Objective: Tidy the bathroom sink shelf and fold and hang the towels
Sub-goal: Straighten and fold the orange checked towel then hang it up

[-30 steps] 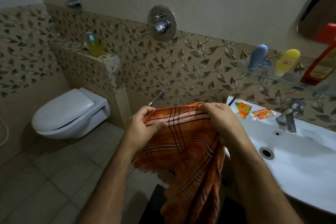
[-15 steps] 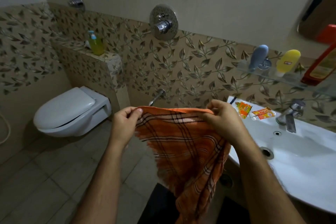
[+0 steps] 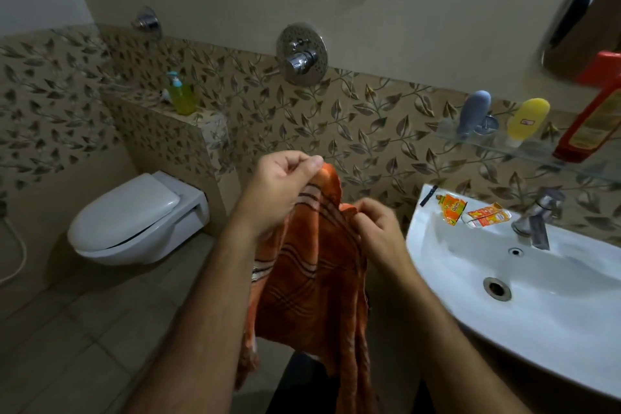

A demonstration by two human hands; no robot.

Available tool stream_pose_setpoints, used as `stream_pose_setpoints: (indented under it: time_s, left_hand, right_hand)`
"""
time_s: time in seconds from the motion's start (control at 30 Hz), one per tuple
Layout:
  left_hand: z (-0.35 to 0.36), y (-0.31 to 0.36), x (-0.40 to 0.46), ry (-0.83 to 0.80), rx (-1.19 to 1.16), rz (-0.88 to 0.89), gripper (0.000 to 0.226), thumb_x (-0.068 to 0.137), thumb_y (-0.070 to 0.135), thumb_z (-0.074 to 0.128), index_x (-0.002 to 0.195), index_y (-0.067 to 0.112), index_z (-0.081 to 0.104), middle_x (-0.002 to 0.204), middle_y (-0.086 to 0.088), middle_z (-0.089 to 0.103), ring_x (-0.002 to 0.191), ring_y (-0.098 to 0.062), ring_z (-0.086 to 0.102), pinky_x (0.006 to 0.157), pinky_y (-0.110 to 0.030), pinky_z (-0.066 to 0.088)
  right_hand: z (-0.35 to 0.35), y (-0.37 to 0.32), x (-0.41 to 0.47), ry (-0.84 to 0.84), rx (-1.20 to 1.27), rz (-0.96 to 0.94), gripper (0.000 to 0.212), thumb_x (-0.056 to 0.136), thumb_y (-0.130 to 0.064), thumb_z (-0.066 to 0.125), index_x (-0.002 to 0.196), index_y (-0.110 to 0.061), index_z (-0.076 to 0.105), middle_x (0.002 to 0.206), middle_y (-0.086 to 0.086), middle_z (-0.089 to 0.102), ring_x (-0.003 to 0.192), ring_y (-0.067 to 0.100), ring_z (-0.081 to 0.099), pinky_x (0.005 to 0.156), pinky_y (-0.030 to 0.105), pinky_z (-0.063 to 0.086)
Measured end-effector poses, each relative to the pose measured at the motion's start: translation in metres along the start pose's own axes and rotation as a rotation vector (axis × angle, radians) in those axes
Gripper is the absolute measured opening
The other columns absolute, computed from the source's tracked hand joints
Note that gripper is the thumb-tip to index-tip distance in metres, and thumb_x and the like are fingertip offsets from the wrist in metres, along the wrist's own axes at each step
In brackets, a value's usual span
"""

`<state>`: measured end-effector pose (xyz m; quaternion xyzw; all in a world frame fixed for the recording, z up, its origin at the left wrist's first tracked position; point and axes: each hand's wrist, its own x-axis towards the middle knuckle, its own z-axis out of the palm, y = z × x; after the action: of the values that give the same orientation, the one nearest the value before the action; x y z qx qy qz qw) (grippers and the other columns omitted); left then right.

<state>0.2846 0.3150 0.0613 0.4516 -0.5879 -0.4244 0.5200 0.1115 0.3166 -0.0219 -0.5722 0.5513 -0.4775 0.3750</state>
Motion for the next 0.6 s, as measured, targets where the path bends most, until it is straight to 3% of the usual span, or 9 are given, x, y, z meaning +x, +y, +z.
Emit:
stream_pose_setpoints:
  time_s: [0.07,0.1,0.2,0.33,0.47,0.53,0.6]
  left_hand:
    - [0.007,0.003,0.004,-0.02,0.121,0.014,0.022,0.094,0.022,0.062,0.076,0.01,0.069,0.066,-0.001,0.066,0.062,-0.01,0.061,0.061,-0.024,0.05]
    - [0.007,0.006,0.006,-0.023,0.163,0.018,0.022,0.094,0.022,0.062,0.078,0.009,0.069,0.065,0.0,0.067,0.06,-0.008,0.062,0.059,-0.022,0.051]
    - [-0.001,0.016,0.008,-0.026,0.215,0.024,0.023,0.094,0.019,0.062,0.082,0.0,0.069,0.065,-0.006,0.069,0.055,-0.007,0.064,0.053,-0.017,0.05]
    - [-0.02,0.028,0.011,-0.007,0.295,0.065,0.022,0.092,0.024,0.065,0.079,0.008,0.071,0.07,-0.008,0.073,0.06,-0.014,0.067,0.058,-0.022,0.054]
    - [-0.04,0.032,0.017,0.138,0.321,0.08,0.022,0.093,0.026,0.064,0.073,0.016,0.069,0.06,0.003,0.069,0.055,-0.006,0.064,0.057,-0.02,0.051]
    - [-0.057,0.031,0.021,0.242,0.333,0.086,0.024,0.093,0.025,0.062,0.071,0.017,0.067,0.058,0.005,0.065,0.051,-0.001,0.06,0.055,-0.016,0.048]
    - [-0.074,0.027,0.024,0.294,0.378,0.093,0.024,0.094,0.024,0.061,0.072,0.018,0.066,0.059,0.007,0.063,0.049,0.003,0.058,0.053,-0.013,0.045]
  right_hand:
    - [0.012,-0.005,-0.007,-0.192,0.308,0.123,0.018,0.096,-0.011,0.055,0.081,-0.003,0.06,0.068,0.002,0.064,0.067,0.023,0.059,0.062,0.028,0.049]
    - [0.015,-0.005,-0.01,-0.238,0.331,0.119,0.016,0.096,-0.016,0.058,0.087,-0.004,0.063,0.075,0.006,0.068,0.071,0.026,0.064,0.065,0.03,0.054]
    - [0.014,0.001,-0.01,-0.171,0.271,0.034,0.02,0.09,-0.026,0.068,0.095,-0.007,0.069,0.092,0.019,0.072,0.085,0.036,0.07,0.077,0.047,0.058]
    - [0.008,0.013,0.003,-0.076,0.294,0.082,0.014,0.09,-0.016,0.068,0.089,-0.003,0.069,0.088,0.026,0.07,0.08,0.039,0.069,0.077,0.055,0.055]
    - [-0.002,0.041,0.004,-0.2,0.328,0.248,0.016,0.081,-0.014,0.075,0.082,-0.002,0.065,0.083,0.023,0.068,0.078,0.034,0.064,0.07,0.041,0.054]
    - [-0.01,0.06,-0.003,-0.306,0.323,0.35,0.038,0.067,-0.028,0.085,0.083,-0.003,0.062,0.084,0.021,0.066,0.078,0.031,0.063,0.068,0.033,0.054]
    - [-0.022,0.07,-0.009,-0.37,0.389,0.408,0.043,0.058,-0.037,0.086,0.074,-0.005,0.064,0.077,0.017,0.067,0.07,0.024,0.065,0.064,0.028,0.056]
